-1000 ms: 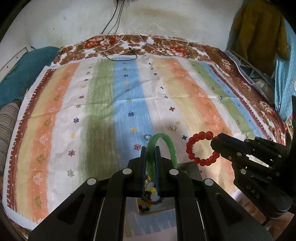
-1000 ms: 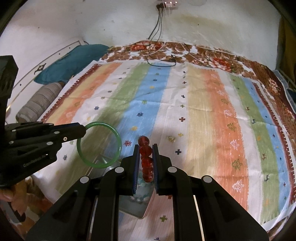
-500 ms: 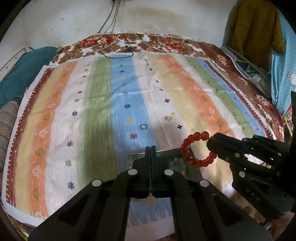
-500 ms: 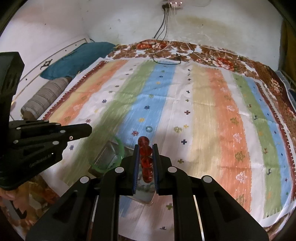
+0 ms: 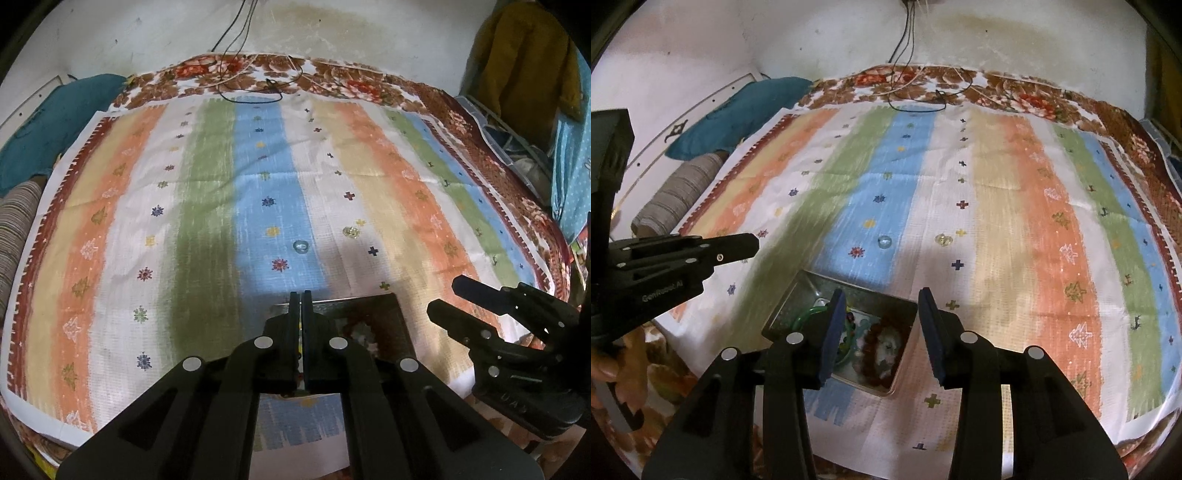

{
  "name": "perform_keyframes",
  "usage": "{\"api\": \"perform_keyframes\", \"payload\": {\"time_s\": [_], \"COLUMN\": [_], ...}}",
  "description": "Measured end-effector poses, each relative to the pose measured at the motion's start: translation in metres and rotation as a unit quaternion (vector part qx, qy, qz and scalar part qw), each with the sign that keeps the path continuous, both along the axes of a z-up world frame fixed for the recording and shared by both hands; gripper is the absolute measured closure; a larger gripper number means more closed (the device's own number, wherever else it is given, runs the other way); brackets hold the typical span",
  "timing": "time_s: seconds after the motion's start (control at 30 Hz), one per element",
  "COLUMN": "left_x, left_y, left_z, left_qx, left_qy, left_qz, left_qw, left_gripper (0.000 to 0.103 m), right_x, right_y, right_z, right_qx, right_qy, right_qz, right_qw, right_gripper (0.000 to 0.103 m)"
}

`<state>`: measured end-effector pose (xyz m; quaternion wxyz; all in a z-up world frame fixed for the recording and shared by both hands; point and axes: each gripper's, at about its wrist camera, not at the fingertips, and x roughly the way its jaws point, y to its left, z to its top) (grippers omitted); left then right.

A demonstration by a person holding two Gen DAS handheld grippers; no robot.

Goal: Organize jewelry
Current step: 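Open both tools above the tin to drop the bangle and bracelet, then move both tools toward the small clear ring and gold charm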

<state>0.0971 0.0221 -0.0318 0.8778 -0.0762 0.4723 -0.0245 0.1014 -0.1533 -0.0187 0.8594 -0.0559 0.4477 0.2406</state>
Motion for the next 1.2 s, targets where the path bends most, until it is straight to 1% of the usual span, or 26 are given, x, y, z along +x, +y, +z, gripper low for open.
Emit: {"api": "perform_keyframes", "payload": {"time_s": [0.1, 0.13, 0.2, 0.27, 0.33, 0.4, 0.47, 0.57, 0.67, 0.73, 0.83, 0.97, 1.2], "left_x": [0.001, 0.002, 0.007, 0.013, 0.02, 0.026, 0.033, 0.042, 0.052, 0.059, 0.069, 0.08, 0.094], "left_y": [0.0, 0.0, 0.0, 0.0, 0.001, 0.0, -0.001, -0.003, -0.002, 0.001, 0.003, 0.002, -0.007], "left_z": [0.0, -0.001, -0.004, -0.007, -0.009, -0.011, -0.013, -0.017, -0.023, -0.027, -0.032, -0.039, -0.046], "left_qx": [0.001, 0.002, 0.0, -0.003, -0.006, -0.011, -0.007, 0.0, 0.005, 0.0, -0.011, -0.012, -0.008], "left_qy": [0.001, 0.004, 0.011, 0.018, 0.024, 0.028, 0.032, 0.039, 0.051, 0.058, 0.067, 0.078, 0.086], "left_qz": [0.0, 0.002, 0.004, 0.005, 0.005, 0.001, -0.004, -0.01, -0.011, -0.008, -0.007, -0.008, -0.023], "left_qw": [1.0, 1.0, 0.9999, 0.9998, 0.9997, 0.9995, 0.9995, 0.9992, 0.9986, 0.9983, 0.9977, 0.9968, 0.996], "left_gripper": [0.102, 0.1, 0.094, 0.081, 0.075, 0.071, 0.065, 0.059, 0.058, 0.057, 0.057, 0.056, 0.056], "right_x": [0.007, 0.009, 0.017, 0.024, 0.031, 0.039, 0.046, 0.054, 0.063, 0.068, 0.077, 0.093, 0.11], "right_y": [-0.003, -0.005, -0.01, -0.013, -0.014, -0.015, -0.015, -0.013, -0.01, -0.008, -0.006, -0.007, -0.004], "right_z": [0.0, -0.001, -0.001, -0.002, -0.003, -0.005, -0.007, -0.011, -0.017, -0.019, -0.023, -0.033, -0.044], "right_qx": [0.0, 0.0, 0.004, 0.003, -0.001, -0.004, -0.008, -0.015, -0.02, -0.024, -0.045, -0.052, -0.065], "right_qy": [0.004, 0.006, 0.012, 0.017, 0.019, 0.024, 0.029, 0.037, 0.047, 0.048, 0.043, 0.056, 0.067], "right_qz": [-0.009, -0.012, -0.021, -0.025, -0.028, -0.029, -0.029, -0.025, -0.025, -0.026, -0.027, -0.033, -0.037], "right_qw": [1.0, 1.0, 1.0, 1.0, 0.999, 0.999, 0.999, 0.999, 0.998, 0.998, 0.998, 0.996, 0.995], "right_gripper": [0.062, 0.062, 0.058, 0.057, 0.054, 0.051, 0.05, 0.05, 0.05, 0.05, 0.05, 0.05, 0.05]}}
